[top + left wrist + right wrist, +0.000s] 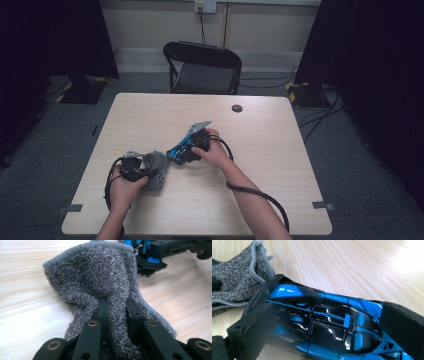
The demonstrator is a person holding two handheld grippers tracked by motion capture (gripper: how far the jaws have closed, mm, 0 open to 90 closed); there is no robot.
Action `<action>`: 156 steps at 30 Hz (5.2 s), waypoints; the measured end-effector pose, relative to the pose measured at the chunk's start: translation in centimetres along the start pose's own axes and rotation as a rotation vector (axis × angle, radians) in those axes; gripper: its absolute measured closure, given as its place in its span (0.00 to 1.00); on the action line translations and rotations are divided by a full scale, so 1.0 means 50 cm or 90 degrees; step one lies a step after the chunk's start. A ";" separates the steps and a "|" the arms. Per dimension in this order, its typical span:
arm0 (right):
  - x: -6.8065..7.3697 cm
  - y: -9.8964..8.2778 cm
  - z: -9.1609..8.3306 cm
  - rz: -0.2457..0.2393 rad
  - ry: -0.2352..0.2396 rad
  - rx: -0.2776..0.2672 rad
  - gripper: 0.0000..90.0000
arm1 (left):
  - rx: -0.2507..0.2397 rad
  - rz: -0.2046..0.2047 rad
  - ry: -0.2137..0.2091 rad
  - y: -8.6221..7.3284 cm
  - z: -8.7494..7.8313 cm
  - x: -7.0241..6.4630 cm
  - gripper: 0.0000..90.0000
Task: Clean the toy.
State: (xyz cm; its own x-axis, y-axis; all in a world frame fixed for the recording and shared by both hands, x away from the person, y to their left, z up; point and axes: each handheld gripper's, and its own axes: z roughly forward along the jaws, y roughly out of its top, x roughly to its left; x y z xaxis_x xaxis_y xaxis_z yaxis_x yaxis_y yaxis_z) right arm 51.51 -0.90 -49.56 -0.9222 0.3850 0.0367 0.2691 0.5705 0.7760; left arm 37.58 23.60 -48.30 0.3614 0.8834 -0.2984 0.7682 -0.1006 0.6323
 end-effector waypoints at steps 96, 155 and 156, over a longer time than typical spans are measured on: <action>0.003 -0.003 -0.001 0.005 -0.007 -0.009 0.01 | -0.044 0.072 -0.073 0.057 -0.087 -0.043 0.86; 0.005 0.003 -0.001 0.007 -0.011 0.011 0.01 | 0.028 0.046 0.016 0.046 0.031 -0.004 0.86; 0.006 0.004 -0.001 0.008 -0.011 0.013 0.01 | 0.029 0.047 0.014 0.046 0.031 -0.005 0.86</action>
State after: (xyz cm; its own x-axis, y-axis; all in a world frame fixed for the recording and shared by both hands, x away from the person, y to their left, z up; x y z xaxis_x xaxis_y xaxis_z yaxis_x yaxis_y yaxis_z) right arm 51.28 -0.73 -49.36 -0.9137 0.4049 0.0358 0.2867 0.5796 0.7628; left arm 40.06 22.42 -47.87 0.4067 0.8827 -0.2355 0.7628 -0.1862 0.6193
